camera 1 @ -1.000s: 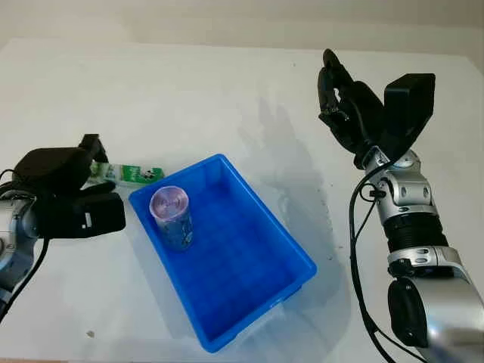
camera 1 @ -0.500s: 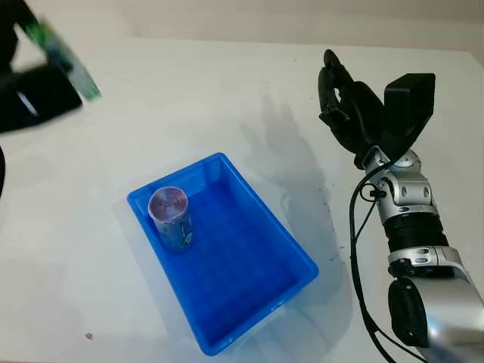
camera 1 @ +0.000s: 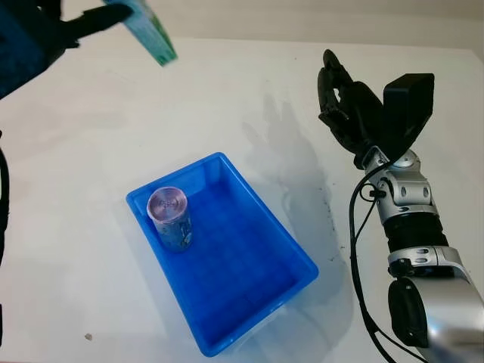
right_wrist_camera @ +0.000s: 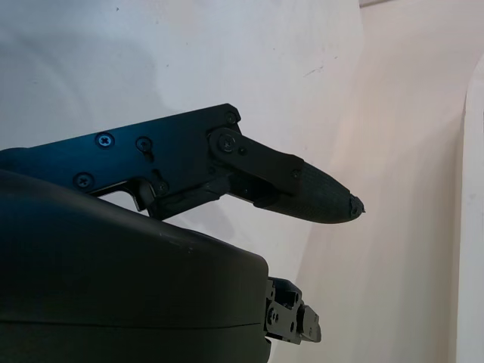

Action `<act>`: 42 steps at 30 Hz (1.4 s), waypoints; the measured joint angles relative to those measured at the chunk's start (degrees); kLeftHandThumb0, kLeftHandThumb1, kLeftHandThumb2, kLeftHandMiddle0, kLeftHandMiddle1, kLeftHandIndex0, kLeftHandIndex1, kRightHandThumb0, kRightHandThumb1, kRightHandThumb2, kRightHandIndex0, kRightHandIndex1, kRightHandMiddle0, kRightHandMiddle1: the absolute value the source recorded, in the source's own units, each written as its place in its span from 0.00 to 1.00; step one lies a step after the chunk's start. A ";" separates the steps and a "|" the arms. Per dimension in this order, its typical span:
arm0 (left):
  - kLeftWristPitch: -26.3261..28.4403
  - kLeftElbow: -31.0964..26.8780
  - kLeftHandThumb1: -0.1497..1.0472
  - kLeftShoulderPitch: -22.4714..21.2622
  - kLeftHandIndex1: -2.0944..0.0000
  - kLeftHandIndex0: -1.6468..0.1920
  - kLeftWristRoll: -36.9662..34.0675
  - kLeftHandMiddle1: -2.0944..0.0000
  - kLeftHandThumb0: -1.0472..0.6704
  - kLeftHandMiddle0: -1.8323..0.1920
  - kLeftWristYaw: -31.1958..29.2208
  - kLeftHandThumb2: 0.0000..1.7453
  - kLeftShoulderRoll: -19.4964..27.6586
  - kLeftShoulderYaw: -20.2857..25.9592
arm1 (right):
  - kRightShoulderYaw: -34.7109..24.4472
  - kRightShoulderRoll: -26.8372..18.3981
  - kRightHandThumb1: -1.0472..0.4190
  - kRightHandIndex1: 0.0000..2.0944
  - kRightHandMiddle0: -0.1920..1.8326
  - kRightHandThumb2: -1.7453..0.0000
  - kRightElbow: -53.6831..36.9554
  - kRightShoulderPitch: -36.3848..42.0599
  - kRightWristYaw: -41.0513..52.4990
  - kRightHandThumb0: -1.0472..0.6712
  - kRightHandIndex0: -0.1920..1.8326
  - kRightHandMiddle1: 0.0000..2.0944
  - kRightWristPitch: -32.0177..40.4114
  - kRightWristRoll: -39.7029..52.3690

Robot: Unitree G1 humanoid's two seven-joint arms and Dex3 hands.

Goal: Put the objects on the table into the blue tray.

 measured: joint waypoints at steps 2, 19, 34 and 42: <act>1.38 -1.75 1.00 0.39 0.00 0.67 -1.72 0.00 0.37 0.58 -2.26 0.22 0.01 -0.10 | 0.05 0.00 0.00 0.00 0.00 0.57 -0.01 0.00 -0.08 0.25 0.00 0.00 -0.02 -0.01; 7.75 -12.02 1.00 6.14 0.00 0.71 -7.51 0.00 0.36 0.57 -18.46 0.21 9.56 -6.30 | 0.19 0.00 0.00 0.00 0.00 0.58 -0.78 0.00 -0.53 0.25 0.00 0.00 0.06 -0.04; 0.71 -7.09 1.00 5.51 0.87 0.85 -12.39 0.98 0.59 0.81 -28.84 0.14 13.35 -9.98 | 0.19 0.00 0.00 0.00 0.00 0.58 -1.66 0.01 -1.58 0.27 0.00 0.00 1.70 -0.05; 8.70 -8.71 1.00 5.52 0.85 0.81 -12.30 0.96 0.54 0.77 -21.15 0.34 10.09 -8.67 | 0.19 -0.01 0.00 0.00 0.00 0.58 -1.60 0.01 -1.16 0.26 0.00 0.00 1.67 -0.06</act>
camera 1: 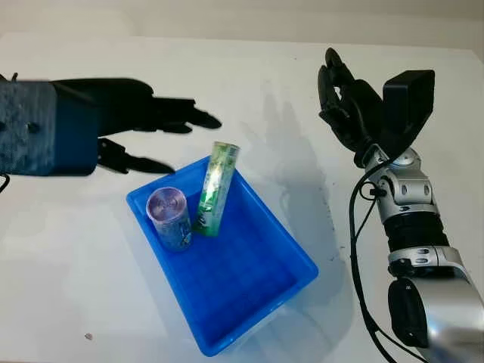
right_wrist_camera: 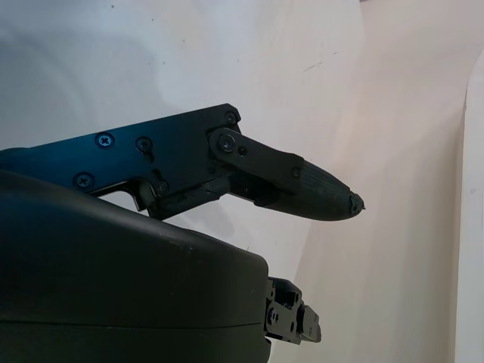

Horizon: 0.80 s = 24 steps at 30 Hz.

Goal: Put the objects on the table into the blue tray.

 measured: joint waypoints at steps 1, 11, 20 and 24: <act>2.61 -0.08 0.99 -0.15 0.84 0.80 -0.27 0.95 0.53 0.75 1.84 0.37 -1.28 0.60 | -0.02 -0.01 0.00 0.00 0.00 0.58 0.03 0.00 -0.02 0.26 0.00 0.00 -0.01 -0.01; -2.50 21.09 1.00 -9.09 0.63 0.99 -1.60 0.78 0.25 0.90 32.18 0.32 -20.30 13.41 | 0.11 -0.04 0.00 0.00 0.00 0.57 0.50 0.00 0.65 0.26 0.00 0.00 -0.51 -0.15; -16.22 49.19 1.00 -9.64 0.99 1.00 -5.29 0.99 0.18 0.99 38.45 0.42 -23.71 19.02 | -0.02 -0.04 0.00 0.00 0.00 0.57 0.98 -0.02 0.63 0.25 0.00 0.00 -1.68 0.05; -23.50 57.75 1.00 -6.53 0.98 0.97 -6.07 0.98 0.16 0.97 39.08 0.43 -25.67 19.32 | -0.06 0.09 0.00 0.00 0.00 0.57 1.33 -0.17 0.82 0.25 0.00 0.00 -1.80 0.43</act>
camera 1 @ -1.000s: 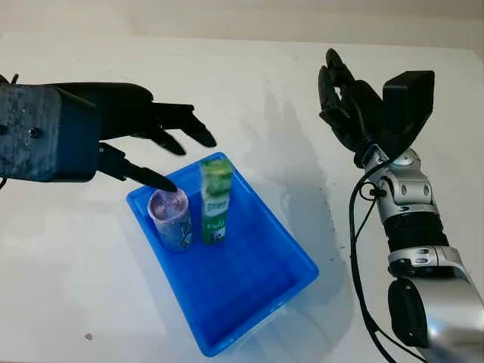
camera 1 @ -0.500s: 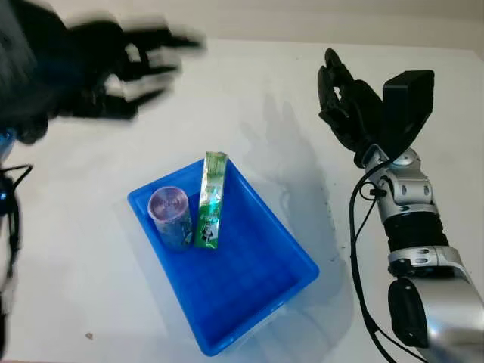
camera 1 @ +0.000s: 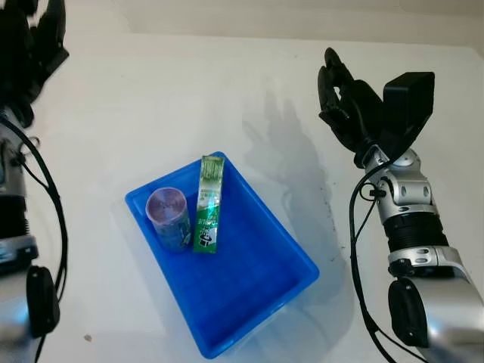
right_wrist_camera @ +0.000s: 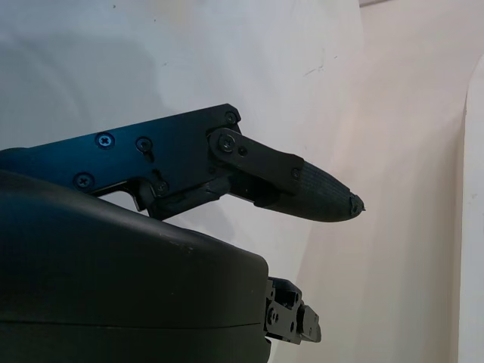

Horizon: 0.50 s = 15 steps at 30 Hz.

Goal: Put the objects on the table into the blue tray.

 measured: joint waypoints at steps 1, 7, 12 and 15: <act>-0.81 0.94 1.00 0.84 0.98 0.98 0.00 0.98 0.16 0.98 0.05 0.43 -0.49 -0.23 | -0.03 0.04 0.00 0.00 0.00 0.57 0.10 -0.07 -0.11 0.24 0.00 0.00 0.00 0.02; -2.75 2.89 1.00 1.85 0.98 0.99 -0.47 0.98 0.16 1.00 -0.07 0.42 -2.45 -1.74 | -0.35 0.56 0.00 0.00 0.00 0.57 0.63 -0.54 -0.67 0.24 0.00 0.00 -0.04 0.55; -2.57 2.31 1.00 2.11 0.99 1.00 -3.06 0.99 0.17 1.00 -1.03 0.43 -4.09 -1.73 | -1.46 1.09 0.00 0.00 0.00 0.57 0.72 -0.55 -1.72 0.24 0.00 0.00 -0.47 1.41; -1.79 -1.96 1.00 3.95 0.99 0.99 -4.49 0.99 0.16 0.99 -1.86 0.43 -4.89 -1.76 | -1.93 1.28 0.00 0.00 0.00 0.57 0.96 -0.57 -2.22 0.24 0.00 0.00 -0.47 1.63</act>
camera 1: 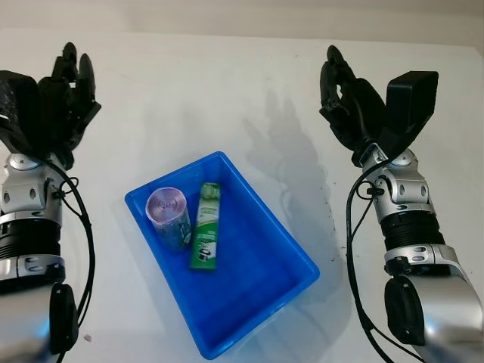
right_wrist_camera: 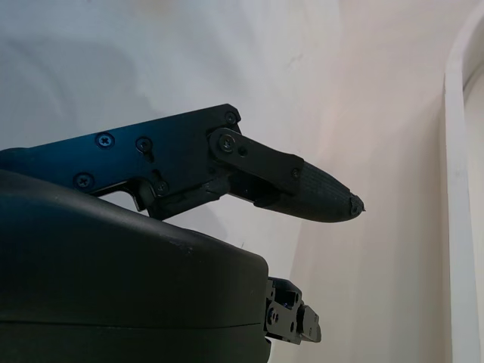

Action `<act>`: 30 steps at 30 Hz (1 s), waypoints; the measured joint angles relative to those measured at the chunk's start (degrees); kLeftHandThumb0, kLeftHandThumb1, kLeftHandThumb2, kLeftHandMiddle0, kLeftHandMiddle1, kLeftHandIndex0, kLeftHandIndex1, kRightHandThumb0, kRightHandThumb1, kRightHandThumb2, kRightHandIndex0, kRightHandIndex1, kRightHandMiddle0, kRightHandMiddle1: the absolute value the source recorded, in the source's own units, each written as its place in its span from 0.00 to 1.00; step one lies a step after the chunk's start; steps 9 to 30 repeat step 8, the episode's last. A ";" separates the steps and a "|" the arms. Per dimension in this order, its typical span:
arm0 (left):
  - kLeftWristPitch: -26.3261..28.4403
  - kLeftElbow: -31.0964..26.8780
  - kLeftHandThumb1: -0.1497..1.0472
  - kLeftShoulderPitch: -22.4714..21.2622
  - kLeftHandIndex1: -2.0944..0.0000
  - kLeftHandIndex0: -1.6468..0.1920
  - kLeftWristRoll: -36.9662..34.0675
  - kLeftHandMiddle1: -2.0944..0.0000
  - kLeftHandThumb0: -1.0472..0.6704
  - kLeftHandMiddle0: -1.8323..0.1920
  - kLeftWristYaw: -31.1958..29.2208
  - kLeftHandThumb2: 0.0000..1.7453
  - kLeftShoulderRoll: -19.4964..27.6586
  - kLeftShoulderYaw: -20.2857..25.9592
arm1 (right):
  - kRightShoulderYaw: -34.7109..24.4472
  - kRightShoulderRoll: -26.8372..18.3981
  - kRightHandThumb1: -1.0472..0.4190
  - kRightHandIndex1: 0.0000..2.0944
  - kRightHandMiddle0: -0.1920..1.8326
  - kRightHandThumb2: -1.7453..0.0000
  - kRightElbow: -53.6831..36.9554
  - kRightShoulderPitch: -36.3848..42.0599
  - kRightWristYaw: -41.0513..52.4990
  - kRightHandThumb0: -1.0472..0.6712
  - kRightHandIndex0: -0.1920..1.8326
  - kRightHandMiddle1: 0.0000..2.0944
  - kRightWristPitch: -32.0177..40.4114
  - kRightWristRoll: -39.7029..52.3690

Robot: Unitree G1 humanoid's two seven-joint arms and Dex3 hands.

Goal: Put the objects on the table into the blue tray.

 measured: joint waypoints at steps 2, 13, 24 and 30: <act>1.34 -3.16 1.00 1.60 0.99 0.99 -0.48 0.99 0.16 0.99 0.47 0.43 -0.38 0.00 | -0.08 0.00 0.00 0.00 0.00 0.57 0.04 0.00 -0.01 0.24 0.00 0.00 0.00 0.05; 3.56 -6.16 1.00 3.16 0.99 0.99 -0.66 0.98 0.16 0.99 1.23 0.43 -1.17 -0.14 | -0.12 0.00 0.00 0.00 0.00 0.57 0.05 0.00 0.00 0.24 0.00 0.00 -0.02 0.05; 3.56 -6.16 1.00 3.16 0.99 0.99 -0.66 0.98 0.16 0.99 1.23 0.43 -1.17 -0.14 | -0.12 0.00 0.00 0.00 0.00 0.57 0.05 0.00 0.00 0.24 0.00 0.00 -0.02 0.05; 3.56 -6.16 1.00 3.16 0.99 0.99 -0.66 0.98 0.16 0.99 1.23 0.43 -1.17 -0.14 | -0.12 0.00 0.00 0.00 0.00 0.57 0.05 0.00 0.00 0.24 0.00 0.00 -0.02 0.05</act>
